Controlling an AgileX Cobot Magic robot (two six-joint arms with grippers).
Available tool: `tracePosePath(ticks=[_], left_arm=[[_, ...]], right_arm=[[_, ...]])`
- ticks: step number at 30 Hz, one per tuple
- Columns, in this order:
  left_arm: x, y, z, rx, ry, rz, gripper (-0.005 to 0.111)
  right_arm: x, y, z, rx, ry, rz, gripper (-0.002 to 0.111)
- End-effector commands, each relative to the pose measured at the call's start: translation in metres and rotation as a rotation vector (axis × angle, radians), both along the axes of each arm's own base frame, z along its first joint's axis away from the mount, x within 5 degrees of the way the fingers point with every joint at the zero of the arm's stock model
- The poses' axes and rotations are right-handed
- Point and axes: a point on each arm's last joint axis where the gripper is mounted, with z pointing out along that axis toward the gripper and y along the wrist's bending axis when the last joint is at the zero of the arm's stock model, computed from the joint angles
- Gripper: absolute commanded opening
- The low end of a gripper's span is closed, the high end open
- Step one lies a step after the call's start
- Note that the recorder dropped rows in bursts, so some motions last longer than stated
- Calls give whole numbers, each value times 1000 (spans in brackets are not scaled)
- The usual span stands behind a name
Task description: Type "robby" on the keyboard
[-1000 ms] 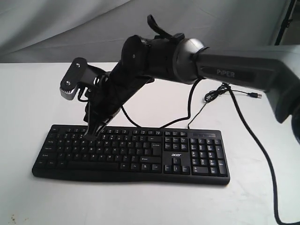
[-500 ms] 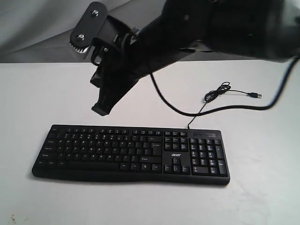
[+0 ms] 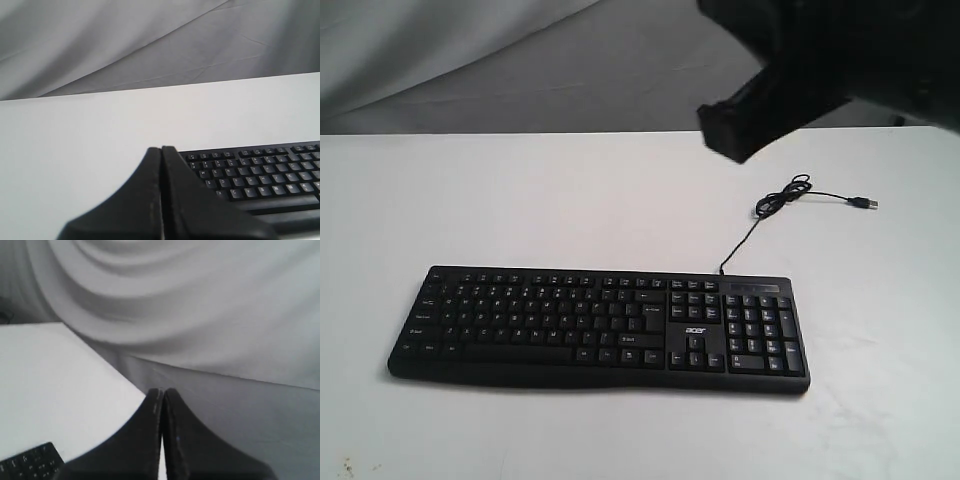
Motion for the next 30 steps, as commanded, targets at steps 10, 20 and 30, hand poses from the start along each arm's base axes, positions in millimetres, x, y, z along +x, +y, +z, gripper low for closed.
tracePosePath(ticks=[10,20,30], left_arm=[[0,0,-1,1,-5,-6,0],[0,0,-1,1,-5,-6,0],[0,0,-1,1,-5,-6,0]], right_arm=[[-52,-57,29,338,-20,-57,0],[-53,-69,34,360,-80,-127,0],[-58,-117,25,240,23,-297,0]])
